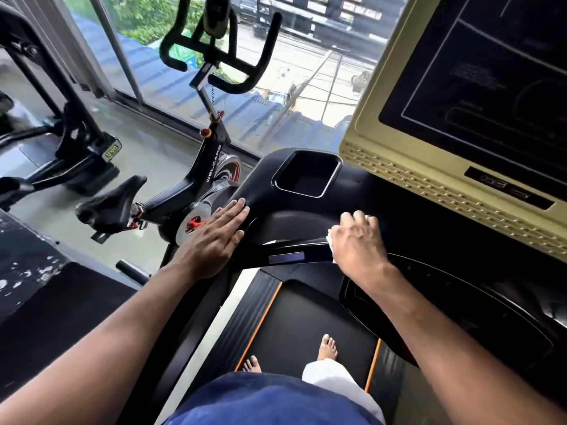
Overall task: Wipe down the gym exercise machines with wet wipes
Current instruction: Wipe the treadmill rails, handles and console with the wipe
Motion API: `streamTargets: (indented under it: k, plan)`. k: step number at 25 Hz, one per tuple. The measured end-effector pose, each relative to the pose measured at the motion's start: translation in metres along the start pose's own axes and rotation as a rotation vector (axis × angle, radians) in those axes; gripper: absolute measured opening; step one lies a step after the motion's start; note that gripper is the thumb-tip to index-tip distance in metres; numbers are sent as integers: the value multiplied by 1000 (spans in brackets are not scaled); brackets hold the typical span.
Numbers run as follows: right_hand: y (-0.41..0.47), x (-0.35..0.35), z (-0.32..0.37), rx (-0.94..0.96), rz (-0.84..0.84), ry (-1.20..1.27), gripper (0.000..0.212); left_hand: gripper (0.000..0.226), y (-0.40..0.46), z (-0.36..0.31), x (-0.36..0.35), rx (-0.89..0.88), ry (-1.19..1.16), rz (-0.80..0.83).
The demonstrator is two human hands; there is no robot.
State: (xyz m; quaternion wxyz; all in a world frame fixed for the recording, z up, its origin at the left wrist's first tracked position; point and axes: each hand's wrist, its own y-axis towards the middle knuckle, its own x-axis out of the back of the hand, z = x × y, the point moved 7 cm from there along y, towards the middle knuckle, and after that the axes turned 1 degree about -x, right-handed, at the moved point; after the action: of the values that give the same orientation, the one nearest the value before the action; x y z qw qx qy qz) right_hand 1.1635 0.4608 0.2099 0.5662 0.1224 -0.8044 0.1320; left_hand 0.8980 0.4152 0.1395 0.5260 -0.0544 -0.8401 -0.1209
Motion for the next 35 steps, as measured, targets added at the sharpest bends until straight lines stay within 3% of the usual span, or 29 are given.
streamTargets:
  k: [2, 8, 10, 12, 16, 18, 21, 25, 29, 32, 35]
  plan:
    - [1, 7, 36, 111, -65, 64, 15, 61, 0, -1, 1, -4, -14, -7]
    - [-8, 2, 156, 403, -16, 212, 35, 63, 1, -2, 3, -22, -51, -22]
    - [-15, 0, 144, 457, -31, 304, 45, 63, 0, -2, 3, -14, -60, -23]
    - [-15, 9, 107, 442, -57, 332, 43, 63, 0, -2, 3, -10, -68, -22]
    - [3, 9, 5, 214, 47, 192, 24, 63, 1, 0, 1, -6, -67, -14]
    - [4, 3, -28, 97, 107, 236, 20, 63, 1, 0, 2, -1, -78, -19]
    - [4, 1, -9, 103, 109, 266, 24, 60, 1, 1, 2, 12, -119, -21]
    - [13, -5, 80, 271, 76, 446, 20, 53, 1, 10, 4, 95, -234, -38]
    - [-8, -7, 145, 485, -128, 537, 39, 57, 1, 12, 1, 117, -176, 7]
    - [-15, -10, 123, 541, -196, 555, 29, 67, 2, 10, -5, 122, -12, 104]
    - [-22, -10, 61, 407, -267, 559, 25, 76, 5, 11, -6, 139, 77, 200]
